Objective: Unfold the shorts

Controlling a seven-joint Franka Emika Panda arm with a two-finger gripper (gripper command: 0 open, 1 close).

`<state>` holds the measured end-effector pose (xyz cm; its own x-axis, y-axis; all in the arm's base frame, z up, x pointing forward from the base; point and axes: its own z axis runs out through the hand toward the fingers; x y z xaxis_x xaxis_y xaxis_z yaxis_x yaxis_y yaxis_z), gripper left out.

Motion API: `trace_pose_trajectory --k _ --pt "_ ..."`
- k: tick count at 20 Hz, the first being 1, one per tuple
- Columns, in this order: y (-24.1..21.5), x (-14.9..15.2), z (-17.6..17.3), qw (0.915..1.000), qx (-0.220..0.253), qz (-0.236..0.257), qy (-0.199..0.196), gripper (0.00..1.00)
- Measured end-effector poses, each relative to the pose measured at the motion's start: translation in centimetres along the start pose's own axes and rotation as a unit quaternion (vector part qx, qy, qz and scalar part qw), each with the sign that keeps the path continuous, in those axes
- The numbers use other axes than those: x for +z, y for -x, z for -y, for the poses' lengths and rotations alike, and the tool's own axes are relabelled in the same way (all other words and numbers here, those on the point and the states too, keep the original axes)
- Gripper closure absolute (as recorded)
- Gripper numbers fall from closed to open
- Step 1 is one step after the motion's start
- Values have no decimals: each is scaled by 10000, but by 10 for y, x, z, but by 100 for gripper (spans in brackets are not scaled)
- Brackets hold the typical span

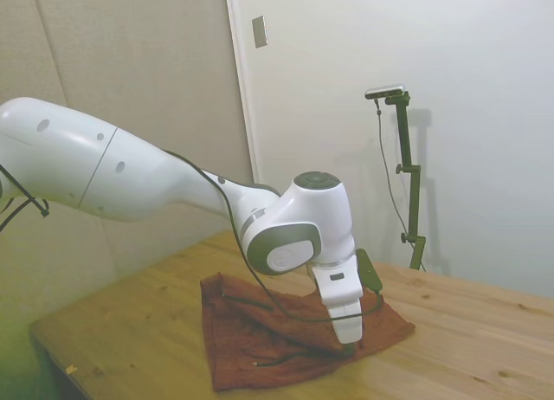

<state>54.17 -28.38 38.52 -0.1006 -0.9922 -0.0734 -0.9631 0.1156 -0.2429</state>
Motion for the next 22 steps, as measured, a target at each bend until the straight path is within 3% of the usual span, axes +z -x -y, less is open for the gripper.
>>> trace_pose_trajectory --k 3,4,11,22 --pt "-9 -1 -6 10000 30 12 -19 0" --pt "-12 -1 -8 10000 31 9 -17 100" --pt "-14 5 -11 9985 -34 373 -396 100" --pt "-14 13 -16 9980 -147 477 -400 100"
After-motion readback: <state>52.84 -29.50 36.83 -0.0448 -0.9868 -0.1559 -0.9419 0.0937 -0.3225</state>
